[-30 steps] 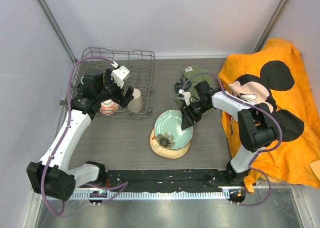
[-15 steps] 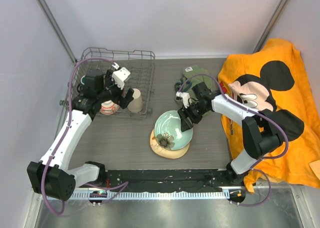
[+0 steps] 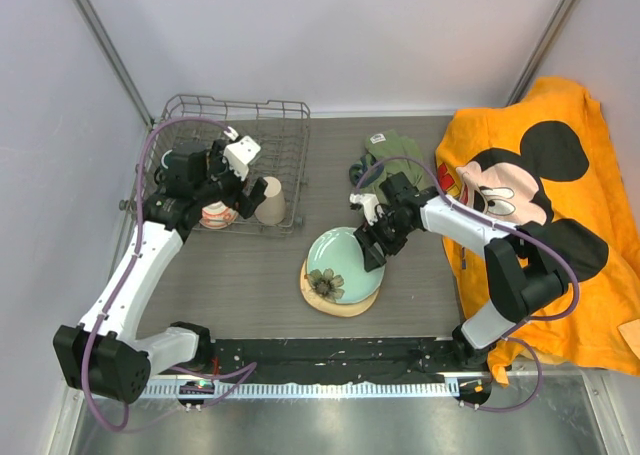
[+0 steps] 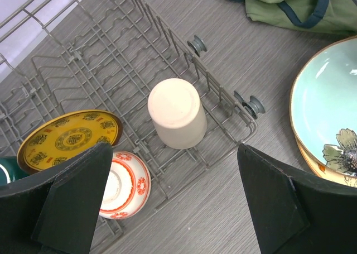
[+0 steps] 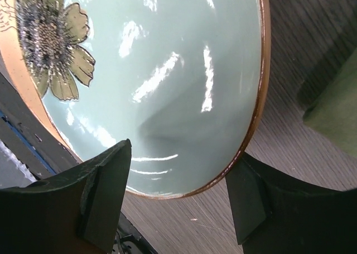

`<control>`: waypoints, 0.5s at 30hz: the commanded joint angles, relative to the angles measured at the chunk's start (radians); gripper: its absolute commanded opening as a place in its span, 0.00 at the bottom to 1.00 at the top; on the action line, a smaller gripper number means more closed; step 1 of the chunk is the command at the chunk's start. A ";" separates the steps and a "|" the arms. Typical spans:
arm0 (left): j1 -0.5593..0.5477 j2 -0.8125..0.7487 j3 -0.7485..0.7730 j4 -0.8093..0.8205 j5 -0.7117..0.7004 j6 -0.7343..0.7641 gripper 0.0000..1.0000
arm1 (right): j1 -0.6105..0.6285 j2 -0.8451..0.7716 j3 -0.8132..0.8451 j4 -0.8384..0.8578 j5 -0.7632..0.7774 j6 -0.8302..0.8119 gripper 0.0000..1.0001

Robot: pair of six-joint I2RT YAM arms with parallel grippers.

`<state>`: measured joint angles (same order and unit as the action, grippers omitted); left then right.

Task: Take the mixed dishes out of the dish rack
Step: Place the plate at the center of the board.

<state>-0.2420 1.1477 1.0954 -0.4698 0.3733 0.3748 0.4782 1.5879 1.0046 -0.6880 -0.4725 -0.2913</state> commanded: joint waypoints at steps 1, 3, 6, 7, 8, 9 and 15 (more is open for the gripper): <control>-0.003 -0.028 -0.005 0.008 -0.010 0.015 1.00 | 0.016 -0.051 -0.014 0.028 0.017 0.004 0.72; -0.003 -0.028 -0.006 0.007 -0.008 0.015 1.00 | 0.017 -0.051 -0.021 0.033 0.023 0.003 0.72; -0.003 -0.028 -0.009 0.008 -0.010 0.019 1.00 | 0.023 -0.054 -0.031 0.036 0.029 0.001 0.72; -0.003 -0.026 -0.011 0.007 -0.011 0.021 1.00 | 0.023 -0.054 -0.032 0.035 0.031 0.001 0.72; -0.003 -0.028 -0.011 0.005 -0.014 0.022 1.00 | 0.028 -0.057 -0.032 0.035 0.029 0.001 0.72; -0.003 -0.026 -0.011 0.007 -0.013 0.024 1.00 | 0.030 -0.057 -0.032 0.036 0.029 0.001 0.72; -0.003 -0.023 -0.034 0.045 -0.080 0.038 1.00 | 0.037 -0.068 -0.032 0.039 0.041 0.001 0.73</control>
<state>-0.2420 1.1450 1.0786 -0.4698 0.3496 0.3859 0.5064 1.5768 0.9707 -0.6731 -0.4446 -0.2897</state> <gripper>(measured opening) 0.996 0.724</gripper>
